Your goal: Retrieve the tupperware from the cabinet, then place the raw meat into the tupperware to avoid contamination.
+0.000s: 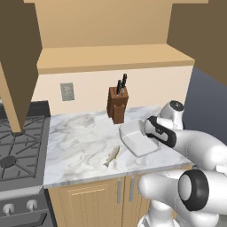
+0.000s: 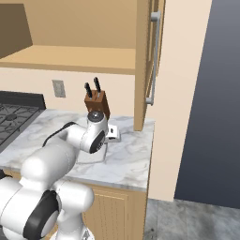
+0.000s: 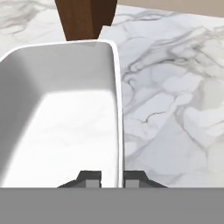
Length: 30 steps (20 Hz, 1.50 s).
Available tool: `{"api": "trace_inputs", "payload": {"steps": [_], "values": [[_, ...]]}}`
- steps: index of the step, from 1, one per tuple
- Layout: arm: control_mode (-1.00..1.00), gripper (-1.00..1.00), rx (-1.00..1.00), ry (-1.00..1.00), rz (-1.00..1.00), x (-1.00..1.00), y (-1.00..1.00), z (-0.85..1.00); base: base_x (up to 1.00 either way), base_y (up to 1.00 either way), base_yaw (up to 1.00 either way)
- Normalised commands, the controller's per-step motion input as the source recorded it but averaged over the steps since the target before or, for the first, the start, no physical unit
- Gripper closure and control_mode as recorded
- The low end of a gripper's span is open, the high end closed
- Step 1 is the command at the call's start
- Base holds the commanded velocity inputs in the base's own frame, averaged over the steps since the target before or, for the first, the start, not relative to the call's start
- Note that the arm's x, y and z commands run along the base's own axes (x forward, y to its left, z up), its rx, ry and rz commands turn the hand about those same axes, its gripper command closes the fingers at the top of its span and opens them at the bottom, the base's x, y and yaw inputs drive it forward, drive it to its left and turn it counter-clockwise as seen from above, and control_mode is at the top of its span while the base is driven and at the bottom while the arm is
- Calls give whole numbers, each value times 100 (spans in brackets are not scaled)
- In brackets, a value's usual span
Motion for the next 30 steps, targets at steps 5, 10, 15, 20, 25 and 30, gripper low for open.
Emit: {"api": "trace_inputs", "payload": {"steps": [5,10,15,20,25,30], "values": [[-100,-100,0,0,0,0,0,0,0,0,0],[-100,-100,0,0,0,0,0,0,0,0,0],[-100,-100,2,0,-4,0,0,19,0,0,0],[-100,-100,1,0,-7,-13,1,48,0,0,0],[-100,-100,2,0,-4,-25,12,29,0,0,0],[-100,-100,6,0,-1,-10,39,0,0,0,0]]}}
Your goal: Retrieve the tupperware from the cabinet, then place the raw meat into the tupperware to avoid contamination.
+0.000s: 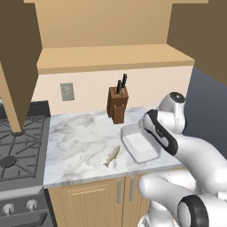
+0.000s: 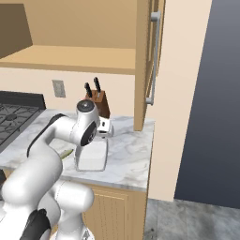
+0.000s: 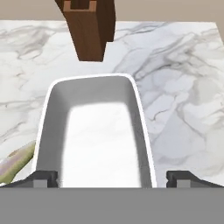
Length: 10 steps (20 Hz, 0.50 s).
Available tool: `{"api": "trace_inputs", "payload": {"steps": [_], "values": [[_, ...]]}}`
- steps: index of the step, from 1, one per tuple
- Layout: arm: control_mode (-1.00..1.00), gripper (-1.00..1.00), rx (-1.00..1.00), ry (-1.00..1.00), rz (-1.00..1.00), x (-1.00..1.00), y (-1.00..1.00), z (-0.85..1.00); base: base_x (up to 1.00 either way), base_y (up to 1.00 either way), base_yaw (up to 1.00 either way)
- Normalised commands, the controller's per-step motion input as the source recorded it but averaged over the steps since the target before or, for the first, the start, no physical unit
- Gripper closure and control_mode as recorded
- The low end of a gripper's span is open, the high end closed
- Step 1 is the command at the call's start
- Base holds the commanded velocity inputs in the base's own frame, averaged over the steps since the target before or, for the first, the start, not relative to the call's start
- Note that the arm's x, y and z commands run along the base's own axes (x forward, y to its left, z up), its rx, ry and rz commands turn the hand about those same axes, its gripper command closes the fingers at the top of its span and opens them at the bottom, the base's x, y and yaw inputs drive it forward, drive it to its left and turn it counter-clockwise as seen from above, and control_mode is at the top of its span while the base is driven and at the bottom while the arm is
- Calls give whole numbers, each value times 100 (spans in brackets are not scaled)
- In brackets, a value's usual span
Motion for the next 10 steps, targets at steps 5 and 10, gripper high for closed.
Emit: {"api": "trace_inputs", "payload": {"steps": [5,10], "values": [[-100,-100,3,-1,0,-1,60,0,0,0,0],[-100,-100,0,0,-2,0,72,0,0,0,0]]}}
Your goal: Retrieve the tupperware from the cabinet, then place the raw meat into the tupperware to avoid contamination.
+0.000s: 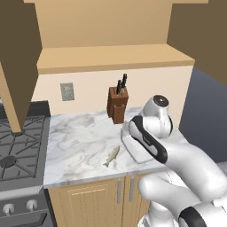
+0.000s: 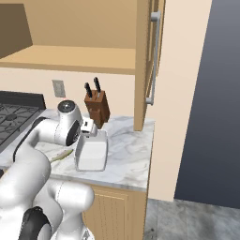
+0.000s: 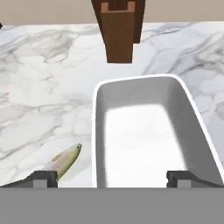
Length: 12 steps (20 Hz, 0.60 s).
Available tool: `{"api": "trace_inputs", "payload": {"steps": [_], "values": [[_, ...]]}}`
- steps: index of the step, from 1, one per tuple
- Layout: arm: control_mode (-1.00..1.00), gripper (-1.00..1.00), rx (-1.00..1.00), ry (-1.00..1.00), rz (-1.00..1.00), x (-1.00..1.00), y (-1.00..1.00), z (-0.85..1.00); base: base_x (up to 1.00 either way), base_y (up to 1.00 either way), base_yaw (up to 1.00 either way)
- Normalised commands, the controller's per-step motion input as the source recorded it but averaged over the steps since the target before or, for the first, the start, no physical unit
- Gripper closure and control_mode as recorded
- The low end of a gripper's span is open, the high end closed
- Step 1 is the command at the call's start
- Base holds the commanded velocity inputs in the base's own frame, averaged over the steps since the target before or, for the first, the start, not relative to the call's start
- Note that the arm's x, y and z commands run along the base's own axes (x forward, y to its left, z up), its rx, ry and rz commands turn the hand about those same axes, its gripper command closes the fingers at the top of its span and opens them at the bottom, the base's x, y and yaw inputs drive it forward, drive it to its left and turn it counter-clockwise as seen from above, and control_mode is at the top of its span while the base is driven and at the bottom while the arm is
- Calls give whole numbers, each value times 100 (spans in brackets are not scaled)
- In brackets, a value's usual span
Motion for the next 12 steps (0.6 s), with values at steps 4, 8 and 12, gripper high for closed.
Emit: {"api": "trace_inputs", "payload": {"steps": [4,8,12], "values": [[-100,-100,0,0,-3,0,78,0,0,0,0],[-100,-100,0,0,-4,0,71,0,0,0,0],[-100,-100,0,0,-1,0,37,0,0,0,0]]}}
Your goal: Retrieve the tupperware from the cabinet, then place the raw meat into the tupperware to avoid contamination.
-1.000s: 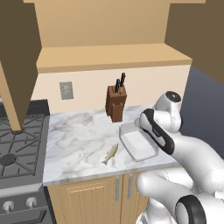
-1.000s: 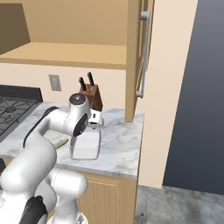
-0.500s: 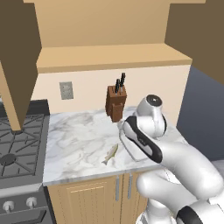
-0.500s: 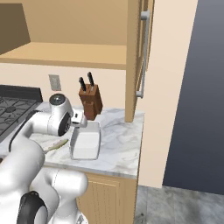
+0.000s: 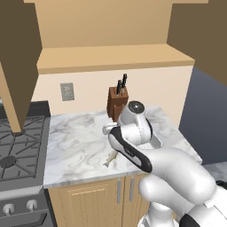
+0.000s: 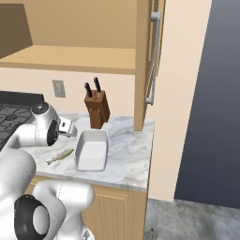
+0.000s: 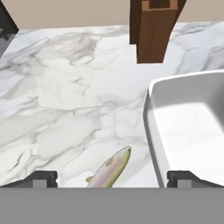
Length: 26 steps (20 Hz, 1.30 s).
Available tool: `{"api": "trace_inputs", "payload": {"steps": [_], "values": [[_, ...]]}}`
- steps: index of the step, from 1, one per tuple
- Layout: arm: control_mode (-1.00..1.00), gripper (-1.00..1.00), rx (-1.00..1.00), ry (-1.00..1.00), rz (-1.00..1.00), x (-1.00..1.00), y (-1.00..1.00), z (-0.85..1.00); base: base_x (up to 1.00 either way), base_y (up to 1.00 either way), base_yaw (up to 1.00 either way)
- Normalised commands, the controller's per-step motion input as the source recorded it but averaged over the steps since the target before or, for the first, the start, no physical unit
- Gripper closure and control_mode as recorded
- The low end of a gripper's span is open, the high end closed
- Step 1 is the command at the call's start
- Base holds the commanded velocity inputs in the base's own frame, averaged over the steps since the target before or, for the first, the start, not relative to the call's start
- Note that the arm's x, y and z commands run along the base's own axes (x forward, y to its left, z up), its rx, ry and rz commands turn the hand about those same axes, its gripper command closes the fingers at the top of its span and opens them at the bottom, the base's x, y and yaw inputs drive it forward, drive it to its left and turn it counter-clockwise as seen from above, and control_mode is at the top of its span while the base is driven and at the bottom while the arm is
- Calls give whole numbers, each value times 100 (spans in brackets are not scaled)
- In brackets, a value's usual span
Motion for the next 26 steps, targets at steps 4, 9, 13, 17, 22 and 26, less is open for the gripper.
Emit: {"api": "trace_inputs", "payload": {"steps": [4,9,13,17,22,26], "values": [[-100,-100,0,0,0,0,1,0,0,0,0],[-100,-100,0,5,0,0,0,-15,0,0,0],[-100,-100,0,7,-1,0,0,-21,0,0,0],[-100,-100,0,9,-3,0,4,-21,0,0,0],[-100,-100,0,6,-5,0,11,-16,0,0,0],[-100,-100,0,6,-8,0,13,-16,0,0,0]]}}
